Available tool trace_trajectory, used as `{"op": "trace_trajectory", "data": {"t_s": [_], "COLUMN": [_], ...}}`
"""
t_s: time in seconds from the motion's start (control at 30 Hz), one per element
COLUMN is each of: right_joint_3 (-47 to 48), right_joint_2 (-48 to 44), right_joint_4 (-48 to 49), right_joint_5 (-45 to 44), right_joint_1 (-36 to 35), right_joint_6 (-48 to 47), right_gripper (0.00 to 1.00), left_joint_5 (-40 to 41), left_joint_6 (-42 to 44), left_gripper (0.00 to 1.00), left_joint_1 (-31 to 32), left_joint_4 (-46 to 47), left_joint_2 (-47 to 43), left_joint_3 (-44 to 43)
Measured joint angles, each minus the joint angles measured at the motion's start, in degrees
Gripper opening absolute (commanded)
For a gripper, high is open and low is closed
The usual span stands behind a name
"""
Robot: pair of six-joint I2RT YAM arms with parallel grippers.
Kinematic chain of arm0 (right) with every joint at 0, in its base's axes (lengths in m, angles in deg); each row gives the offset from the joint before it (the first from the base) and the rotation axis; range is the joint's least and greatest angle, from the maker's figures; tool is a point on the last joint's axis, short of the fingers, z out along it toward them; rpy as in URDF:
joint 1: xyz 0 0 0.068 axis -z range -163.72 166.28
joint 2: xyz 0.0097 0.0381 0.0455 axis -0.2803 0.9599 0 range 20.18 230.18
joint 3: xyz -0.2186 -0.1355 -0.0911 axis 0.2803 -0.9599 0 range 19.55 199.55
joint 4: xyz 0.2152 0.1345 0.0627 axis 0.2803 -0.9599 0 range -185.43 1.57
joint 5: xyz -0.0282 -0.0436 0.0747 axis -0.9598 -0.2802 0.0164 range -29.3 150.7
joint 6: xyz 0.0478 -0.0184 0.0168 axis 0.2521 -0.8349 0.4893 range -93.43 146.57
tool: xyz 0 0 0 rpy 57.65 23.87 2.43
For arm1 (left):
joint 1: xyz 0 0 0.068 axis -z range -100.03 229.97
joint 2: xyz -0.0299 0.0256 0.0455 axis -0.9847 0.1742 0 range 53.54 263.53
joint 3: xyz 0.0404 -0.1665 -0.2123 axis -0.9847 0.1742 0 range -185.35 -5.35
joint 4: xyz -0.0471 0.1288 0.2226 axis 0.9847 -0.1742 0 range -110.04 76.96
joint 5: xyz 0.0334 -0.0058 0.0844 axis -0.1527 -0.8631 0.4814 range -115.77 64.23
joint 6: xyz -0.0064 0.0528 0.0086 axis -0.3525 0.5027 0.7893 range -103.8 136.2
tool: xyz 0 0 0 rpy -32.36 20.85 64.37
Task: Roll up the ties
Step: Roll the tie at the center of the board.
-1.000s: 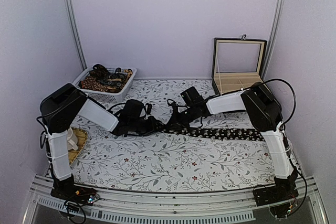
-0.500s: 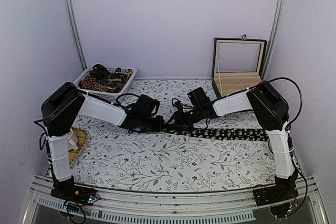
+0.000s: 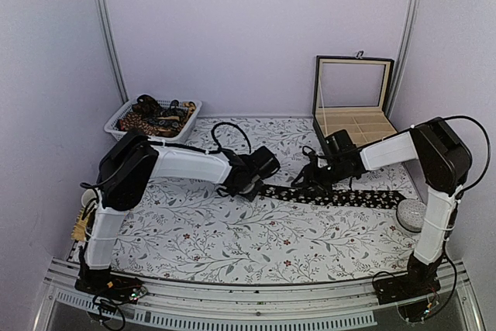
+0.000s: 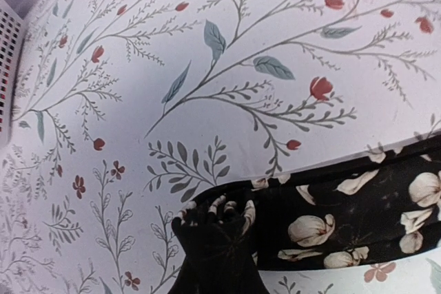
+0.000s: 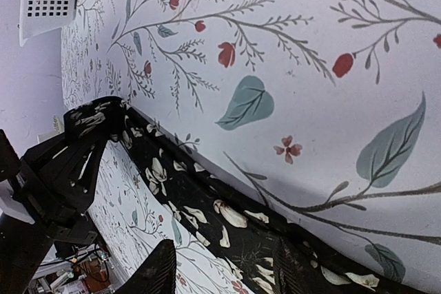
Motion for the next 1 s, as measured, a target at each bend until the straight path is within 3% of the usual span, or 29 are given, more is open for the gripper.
{"op": "trace_trajectory", "data": {"t_s": [0.23,0.4,0.77,1.0], "right_joint_3": [-3.52,-3.82,-3.87,-3.87], "right_joint_2": [-2.58,-2.67,-2.67,-2.67], "right_joint_4": [1.07,1.36,2.03,2.49], "right_joint_5": [0.79,1.79,4.15,4.52], "right_joint_1": [0.2,0.87,2.49,2.84], "right_joint_6": [-0.22,-0.15,0.79,1.18], "right_gripper": [0.48,0.48,0.48,0.48], "left_joint_5": [12.15,16.5,16.57,14.32], "left_joint_6": [3.13,4.83,7.65,9.73], "left_gripper": [0.0,0.0,0.0,0.17], "left_joint_1": [3.82,5.68,6.78,7.13], "left_joint_4": [-11.87,-16.2,-17.53,-17.53], "left_joint_2": [8.13,11.65,13.03,14.36], "left_joint_3": [-11.56,-16.09,-18.01,-20.79]}}
